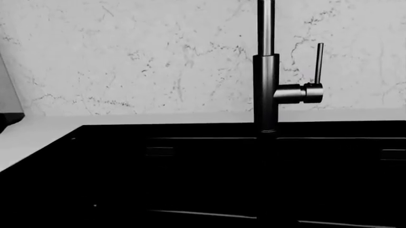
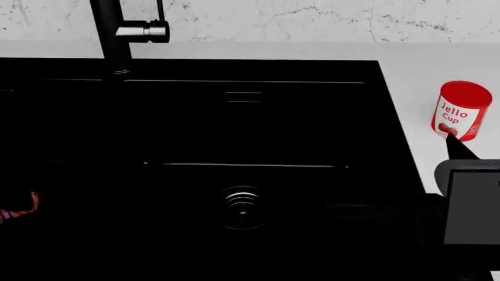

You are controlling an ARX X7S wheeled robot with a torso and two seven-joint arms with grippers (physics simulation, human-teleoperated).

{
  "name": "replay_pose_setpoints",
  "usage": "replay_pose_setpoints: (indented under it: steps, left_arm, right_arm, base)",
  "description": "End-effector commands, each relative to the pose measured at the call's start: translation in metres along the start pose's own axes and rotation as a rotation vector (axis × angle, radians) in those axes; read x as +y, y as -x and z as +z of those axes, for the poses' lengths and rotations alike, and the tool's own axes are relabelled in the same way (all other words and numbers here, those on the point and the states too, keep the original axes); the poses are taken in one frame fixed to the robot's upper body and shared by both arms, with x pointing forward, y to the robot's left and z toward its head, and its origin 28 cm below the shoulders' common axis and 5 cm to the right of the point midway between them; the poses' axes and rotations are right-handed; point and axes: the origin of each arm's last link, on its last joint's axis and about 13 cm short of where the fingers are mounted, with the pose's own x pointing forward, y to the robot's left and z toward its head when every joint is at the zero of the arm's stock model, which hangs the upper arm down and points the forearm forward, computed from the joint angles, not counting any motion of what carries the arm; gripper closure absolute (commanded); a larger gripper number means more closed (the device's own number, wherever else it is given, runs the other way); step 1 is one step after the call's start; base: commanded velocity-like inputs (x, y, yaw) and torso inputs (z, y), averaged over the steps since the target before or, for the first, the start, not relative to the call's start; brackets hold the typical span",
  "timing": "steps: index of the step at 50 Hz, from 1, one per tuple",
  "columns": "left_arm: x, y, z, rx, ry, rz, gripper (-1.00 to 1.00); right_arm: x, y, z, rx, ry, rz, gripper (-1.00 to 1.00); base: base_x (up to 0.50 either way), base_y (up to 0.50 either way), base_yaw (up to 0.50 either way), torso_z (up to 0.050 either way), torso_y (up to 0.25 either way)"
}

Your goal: Pick the scallop from the counter and place it in the sink

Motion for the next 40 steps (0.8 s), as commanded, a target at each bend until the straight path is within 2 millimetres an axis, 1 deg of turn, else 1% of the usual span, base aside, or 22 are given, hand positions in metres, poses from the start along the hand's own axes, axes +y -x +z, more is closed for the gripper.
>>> replay_pose_setpoints:
  steps: [1,10,20,28,40]
  left_arm:
    - [0.0,-0.001,-0.003,0.006,-0.001,0.005,-1.0]
    - [-0.002,-0.003,-0.009,0.016,0.003,-0.003,-1.0]
    - [-0.001,-0.004,-0.011,0.024,0.001,0.0,-1.0]
    - [0.0,-0.004,-0.014,0.029,0.004,0.003,-1.0]
    - [0.001,-0.005,-0.015,0.03,0.007,0.001,-1.0]
  right_arm:
    - [-0.004,0.007,0.0,0.017,-0.003,-0.029,-1.0]
    - [-0.015,0.02,0.009,0.053,-0.01,-0.106,-1.0]
    - [-0.023,0.029,0.01,0.1,-0.002,-0.169,-1.0]
    - [-0.03,0.039,0.015,0.118,-0.01,-0.219,-1.0]
    - [-0.036,0.045,0.026,0.148,0.005,-0.253,-1.0]
  base:
    - [0.0,0.0,0.0,0.0,0.0]
    - [0.0,0.0,0.0,0.0,0.0]
    - [0.0,0.0,0.0,0.0,0.0]
    - [0.0,0.0,0.0,0.0,0.0]
    - [0.0,0.0,0.0,0.0,0.0]
